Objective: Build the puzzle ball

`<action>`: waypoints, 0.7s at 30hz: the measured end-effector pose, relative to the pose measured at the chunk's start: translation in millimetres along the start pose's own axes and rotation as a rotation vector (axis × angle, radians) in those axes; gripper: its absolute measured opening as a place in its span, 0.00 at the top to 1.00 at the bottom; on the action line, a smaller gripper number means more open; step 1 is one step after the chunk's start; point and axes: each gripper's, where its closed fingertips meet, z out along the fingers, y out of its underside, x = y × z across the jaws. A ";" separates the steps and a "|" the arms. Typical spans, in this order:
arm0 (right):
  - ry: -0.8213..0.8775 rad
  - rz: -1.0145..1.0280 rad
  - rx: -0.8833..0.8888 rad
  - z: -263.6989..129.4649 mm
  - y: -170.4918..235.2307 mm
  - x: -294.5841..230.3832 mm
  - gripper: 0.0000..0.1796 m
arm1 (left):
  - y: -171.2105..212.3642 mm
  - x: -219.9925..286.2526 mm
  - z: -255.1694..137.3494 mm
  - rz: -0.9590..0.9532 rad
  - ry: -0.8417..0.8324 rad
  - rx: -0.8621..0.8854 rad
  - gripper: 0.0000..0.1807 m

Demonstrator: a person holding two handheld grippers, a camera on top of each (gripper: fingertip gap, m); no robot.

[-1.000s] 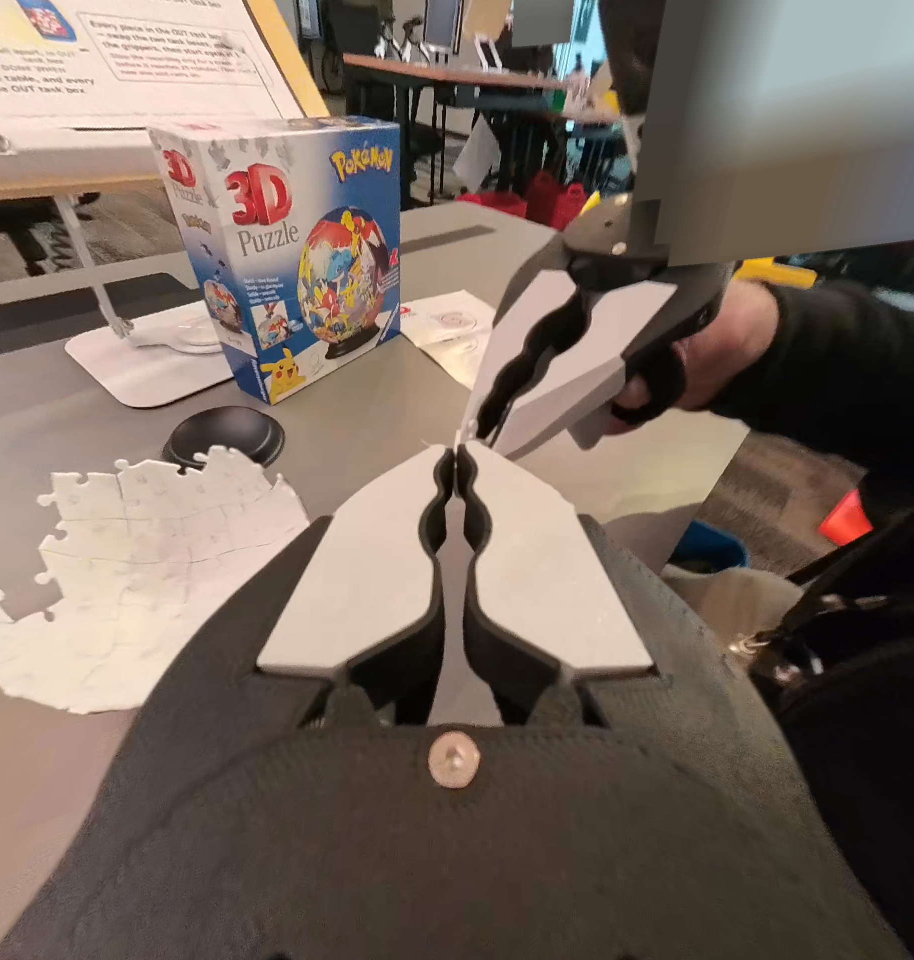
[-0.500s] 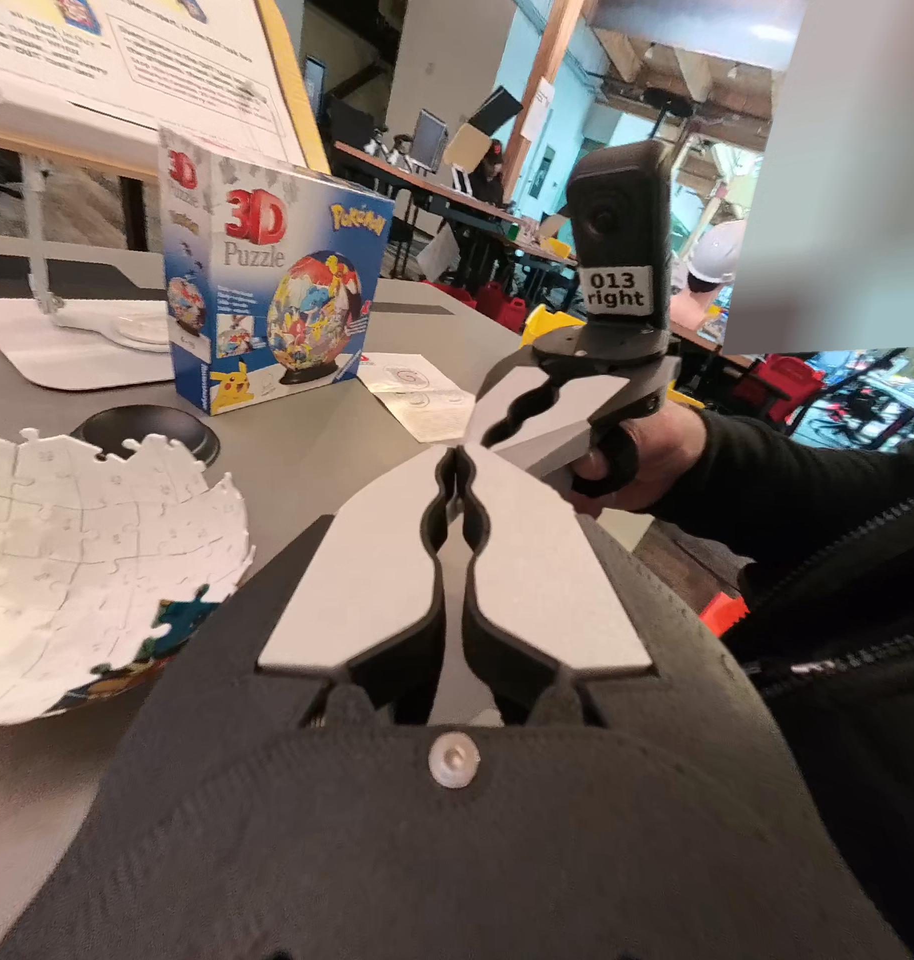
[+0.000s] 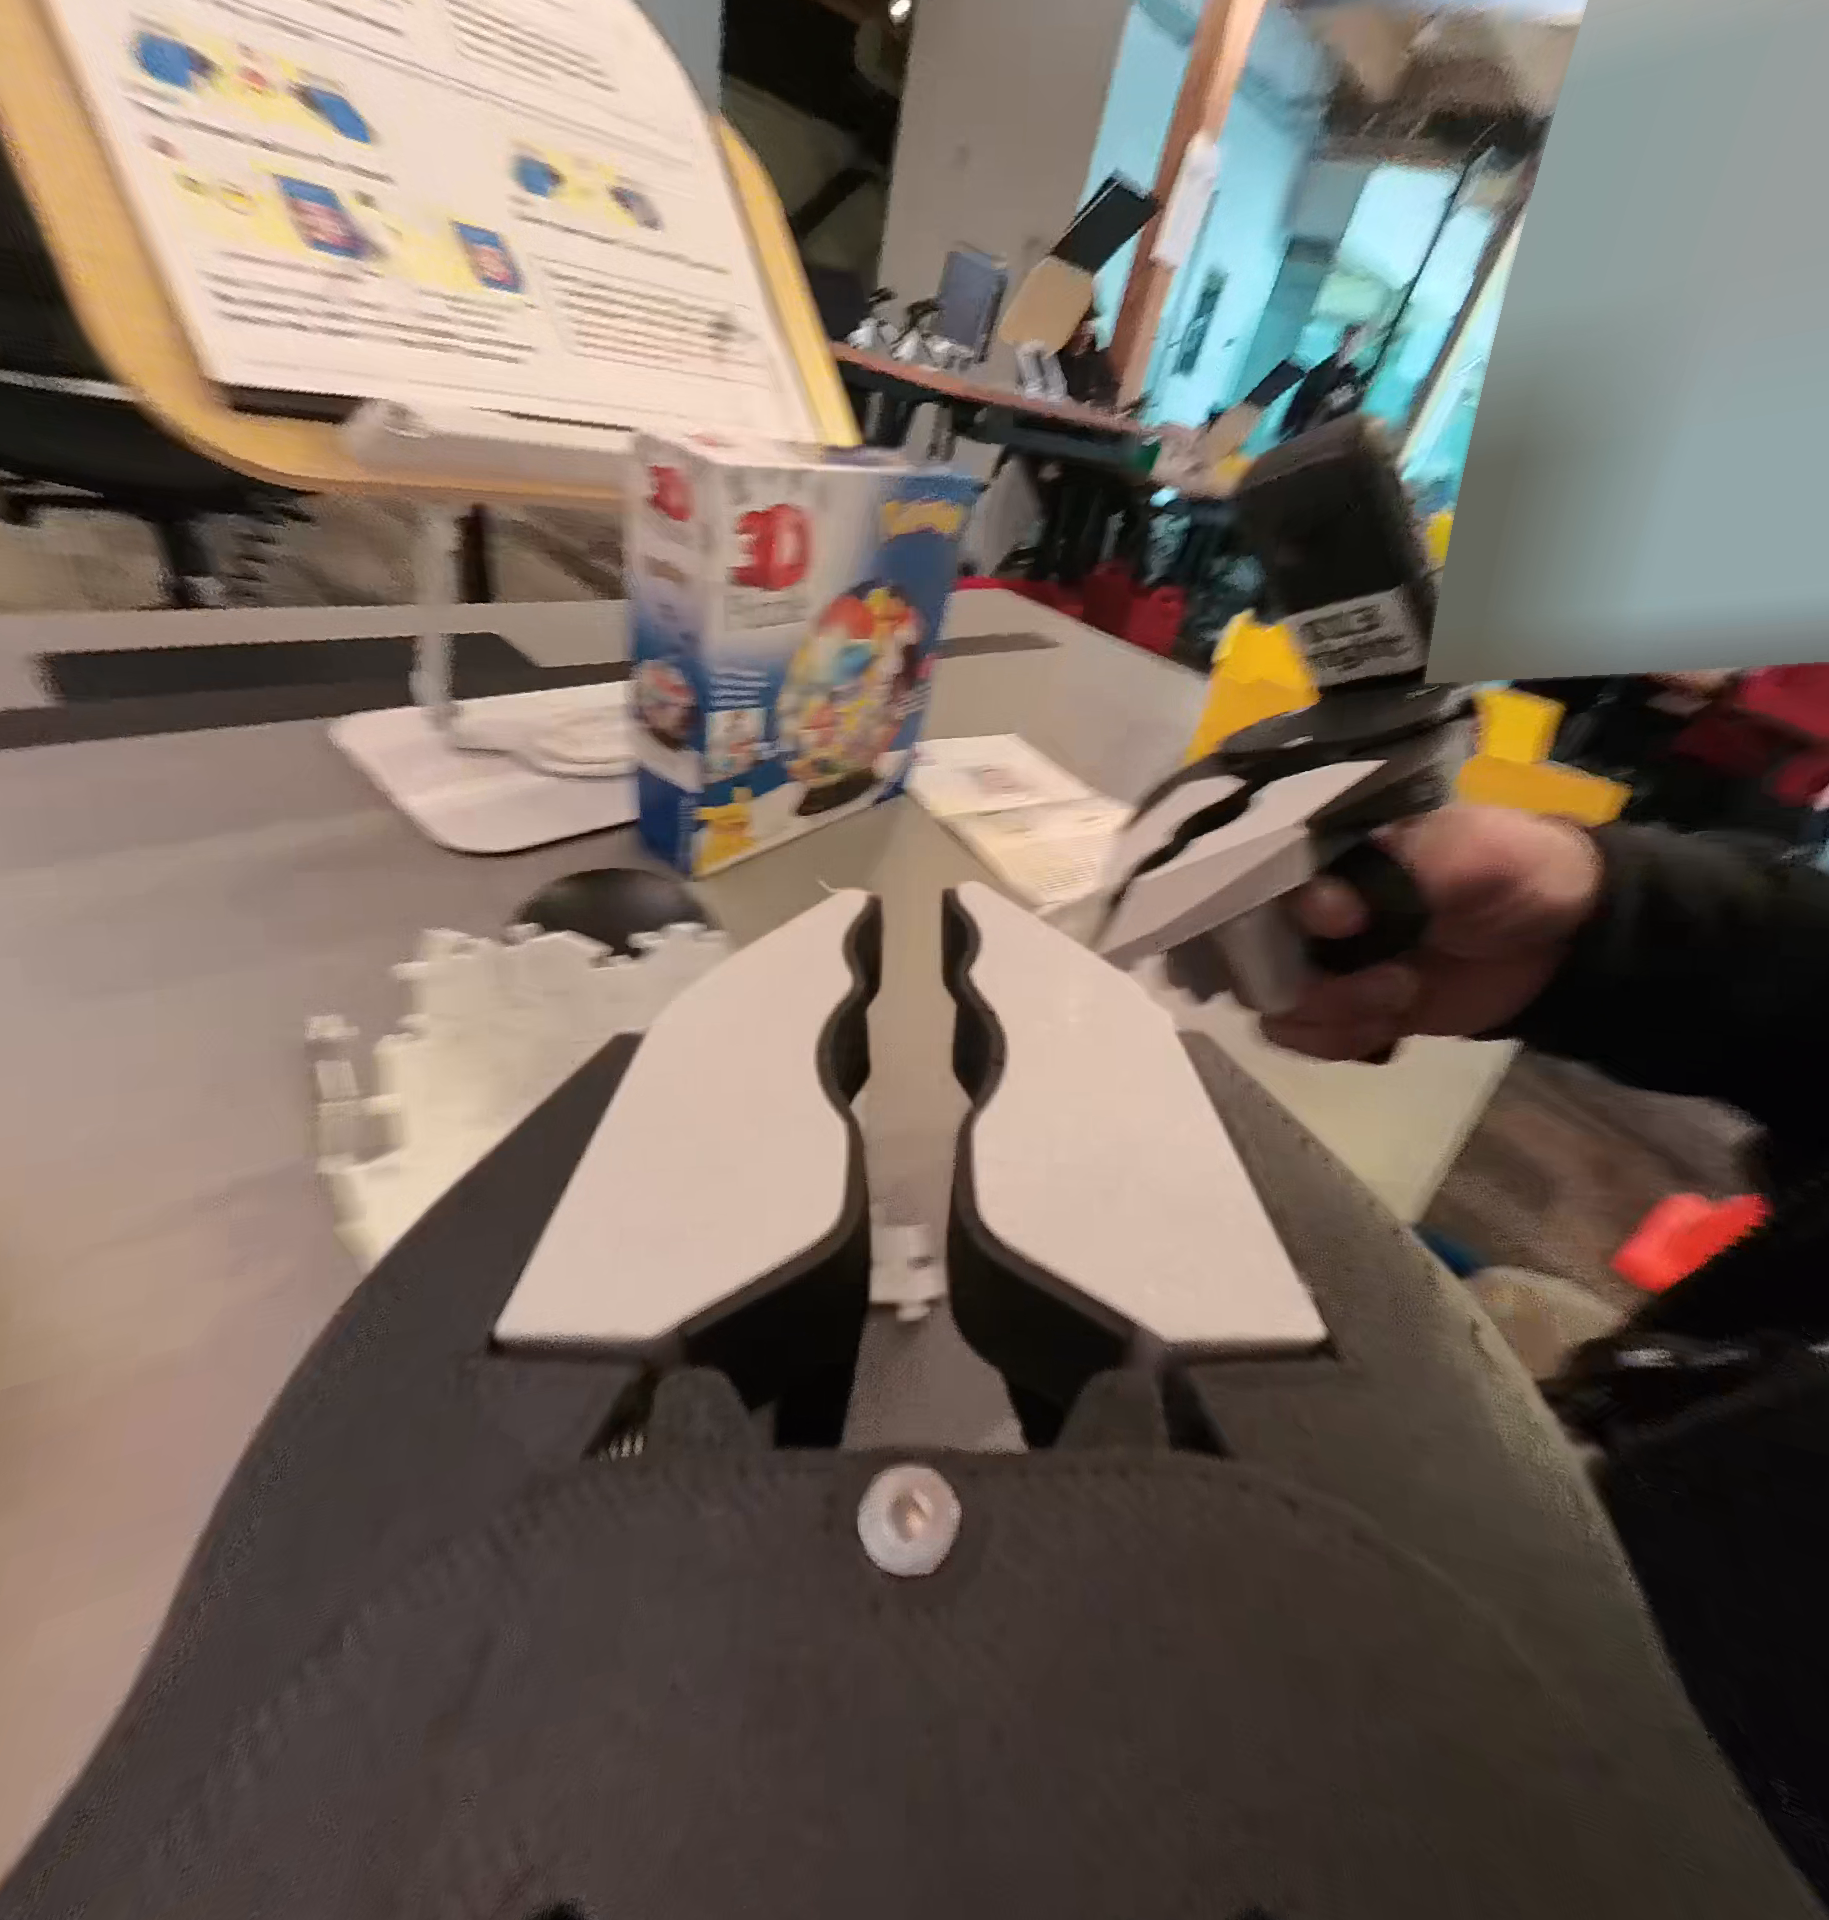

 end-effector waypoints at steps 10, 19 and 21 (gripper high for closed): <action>0.105 0.029 -0.031 -6.6 14.3 30.8 1.00 | 31.9 -113.4 -9.2 0.146 -0.306 -0.212 0.73; 0.143 0.074 -0.048 -5.5 26.2 45.4 1.00 | 69.7 -134.2 8.1 0.102 -0.335 -0.344 0.72; 0.148 0.085 -0.046 -4.3 27.5 48.2 1.00 | 77.7 -135.0 9.3 0.089 -0.341 -0.377 0.73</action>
